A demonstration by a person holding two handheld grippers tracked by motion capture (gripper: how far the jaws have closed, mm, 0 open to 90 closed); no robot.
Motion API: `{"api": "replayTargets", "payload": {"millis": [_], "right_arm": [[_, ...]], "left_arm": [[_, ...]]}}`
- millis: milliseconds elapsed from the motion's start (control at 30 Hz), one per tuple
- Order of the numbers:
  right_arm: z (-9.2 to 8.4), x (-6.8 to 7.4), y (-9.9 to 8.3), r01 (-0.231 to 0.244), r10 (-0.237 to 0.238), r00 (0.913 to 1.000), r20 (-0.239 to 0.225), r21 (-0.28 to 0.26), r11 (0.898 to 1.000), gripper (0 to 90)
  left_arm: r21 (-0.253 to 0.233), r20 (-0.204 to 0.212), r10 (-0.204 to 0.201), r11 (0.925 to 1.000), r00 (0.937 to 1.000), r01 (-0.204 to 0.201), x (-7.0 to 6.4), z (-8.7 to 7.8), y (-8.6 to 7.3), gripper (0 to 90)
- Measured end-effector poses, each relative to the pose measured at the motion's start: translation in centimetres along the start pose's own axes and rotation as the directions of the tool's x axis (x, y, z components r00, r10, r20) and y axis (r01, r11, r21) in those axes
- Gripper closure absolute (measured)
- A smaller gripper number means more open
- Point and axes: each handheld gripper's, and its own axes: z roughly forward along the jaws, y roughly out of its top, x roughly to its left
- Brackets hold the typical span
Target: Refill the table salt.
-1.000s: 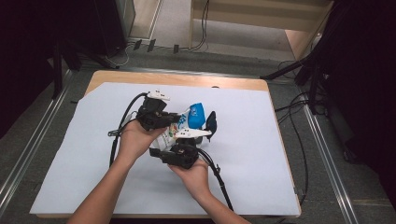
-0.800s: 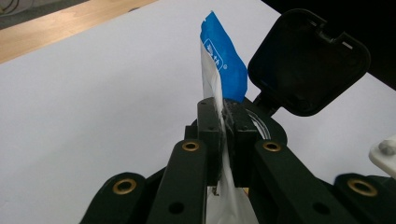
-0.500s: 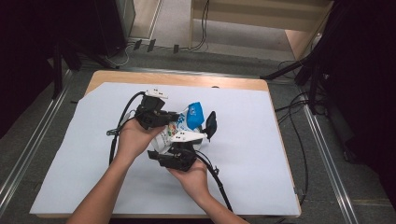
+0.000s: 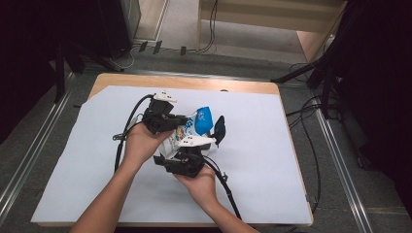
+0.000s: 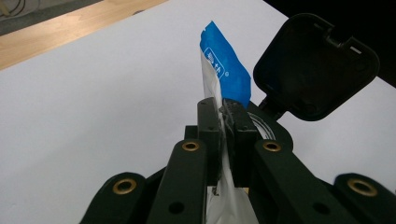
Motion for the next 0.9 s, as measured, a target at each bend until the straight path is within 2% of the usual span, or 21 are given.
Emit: {"api": "replayTargets", "payload": {"millis": [533, 900], "right_arm": [[-0.04, -0.18, 0.12, -0.012, 0.012, 0.9999, -0.001, -0.008, 1.0, 64.1], [0.01, 0.15, 0.02, 0.013, -0.013, 0.9999, 0.002, -0.001, 1.0, 64.9]], "left_arm": [[-0.018, -0.003, -0.002, 0.9998, 1.0, 0.002, 0.12, 0.17, 0.0, 87.2], [-0.024, -0.009, -0.004, 0.9997, 0.9999, 0.004, 0.27, 0.06, 0.0, 87.4]]}}
